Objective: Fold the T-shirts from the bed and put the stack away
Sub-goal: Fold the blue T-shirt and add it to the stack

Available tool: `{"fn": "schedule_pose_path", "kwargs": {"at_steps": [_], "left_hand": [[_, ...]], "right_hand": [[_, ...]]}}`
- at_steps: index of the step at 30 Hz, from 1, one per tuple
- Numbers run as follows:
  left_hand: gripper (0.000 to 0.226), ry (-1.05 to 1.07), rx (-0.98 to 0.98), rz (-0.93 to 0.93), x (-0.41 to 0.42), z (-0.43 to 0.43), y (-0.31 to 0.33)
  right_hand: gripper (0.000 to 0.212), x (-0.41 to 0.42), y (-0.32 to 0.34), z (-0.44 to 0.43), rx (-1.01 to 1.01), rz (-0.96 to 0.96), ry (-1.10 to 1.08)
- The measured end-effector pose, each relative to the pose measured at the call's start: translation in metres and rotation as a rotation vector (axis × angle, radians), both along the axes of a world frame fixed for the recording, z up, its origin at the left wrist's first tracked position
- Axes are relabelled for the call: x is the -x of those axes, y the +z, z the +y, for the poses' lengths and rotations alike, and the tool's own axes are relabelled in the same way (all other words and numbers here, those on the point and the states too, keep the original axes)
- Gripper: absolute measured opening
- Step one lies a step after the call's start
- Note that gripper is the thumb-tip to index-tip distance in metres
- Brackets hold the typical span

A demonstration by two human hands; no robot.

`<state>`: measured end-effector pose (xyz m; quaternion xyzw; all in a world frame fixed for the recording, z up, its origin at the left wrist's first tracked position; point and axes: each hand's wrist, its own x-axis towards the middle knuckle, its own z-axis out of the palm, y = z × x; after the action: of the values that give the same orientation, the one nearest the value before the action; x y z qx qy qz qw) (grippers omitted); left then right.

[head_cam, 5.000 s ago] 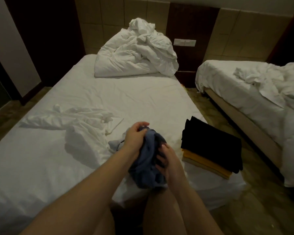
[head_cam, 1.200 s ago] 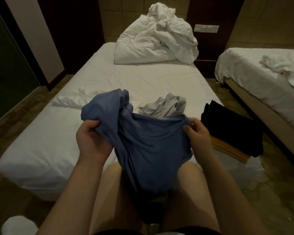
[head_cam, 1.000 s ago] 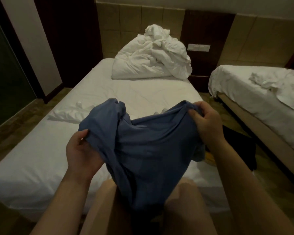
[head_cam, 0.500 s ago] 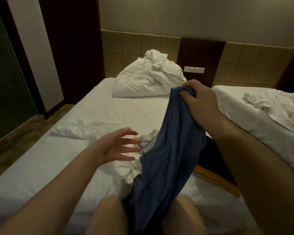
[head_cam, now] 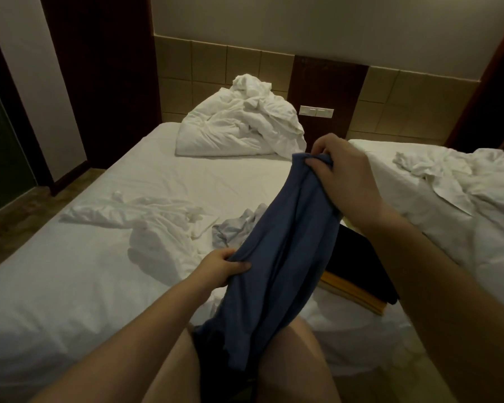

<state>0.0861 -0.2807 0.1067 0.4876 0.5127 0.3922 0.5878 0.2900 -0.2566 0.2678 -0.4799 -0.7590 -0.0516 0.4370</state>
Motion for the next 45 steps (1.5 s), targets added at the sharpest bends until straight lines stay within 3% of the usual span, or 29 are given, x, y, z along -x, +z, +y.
{"fn": "schedule_pose_path", "kwargs": {"at_steps": [5,10,13,15,17,20,23,25,28,35,37,40,42,45], "left_hand": [[0.041,-0.170,0.043,0.092,0.026,-0.010,-0.006],[0.031,0.043,-0.038,-0.015,0.054,-0.008,0.000],[0.058,-0.080,-0.133,-0.123,0.062,-0.010,0.026],[0.055,-0.290,-0.166,-0.080,0.059,-0.016,0.051],[0.036,-0.408,-0.216,0.044,0.047,-0.022,0.078],[0.011,-0.232,-0.420,0.200,0.020,-0.020,0.115],[0.027,-0.083,-0.631,0.225,0.001,-0.012,0.151],[0.038,-0.138,-0.707,0.318,-0.003,-0.008,0.169],[0.034,-0.206,-0.685,0.408,-0.005,-0.002,0.183],[0.020,-0.130,-0.647,0.442,-0.016,0.005,0.166],[0.019,-0.046,-0.642,0.422,-0.016,0.009,0.158],[0.014,0.083,-0.656,0.399,-0.011,0.014,0.156],[0.012,0.150,-0.672,0.386,-0.007,0.017,0.158],[0.010,0.227,-0.706,0.496,0.005,0.021,0.159]], "right_hand": [[0.007,-0.018,-0.012,0.004,0.037,0.011,-0.072],[0.005,-0.035,-0.020,0.009,0.128,0.231,-0.158],[0.004,-0.034,-0.023,0.009,0.153,0.347,-0.136],[0.006,-0.027,-0.020,0.006,0.130,0.448,-0.035],[0.011,-0.016,-0.014,0.002,0.154,0.518,0.122],[0.016,0.009,-0.007,-0.003,0.359,0.662,0.389],[0.019,0.032,-0.003,-0.007,0.496,0.703,0.612],[0.016,0.039,0.000,-0.008,0.559,0.714,0.736],[0.003,0.041,0.003,-0.011,0.618,0.789,0.828],[0.015,0.040,-0.040,-0.021,0.530,0.864,0.574],[0.023,0.034,-0.068,-0.029,0.605,0.733,0.394],[0.020,0.024,-0.124,-0.040,0.887,0.507,0.283],[0.016,0.016,-0.154,-0.038,0.903,0.365,0.155],[0.014,0.007,-0.162,-0.033,0.859,0.435,0.108]]}}
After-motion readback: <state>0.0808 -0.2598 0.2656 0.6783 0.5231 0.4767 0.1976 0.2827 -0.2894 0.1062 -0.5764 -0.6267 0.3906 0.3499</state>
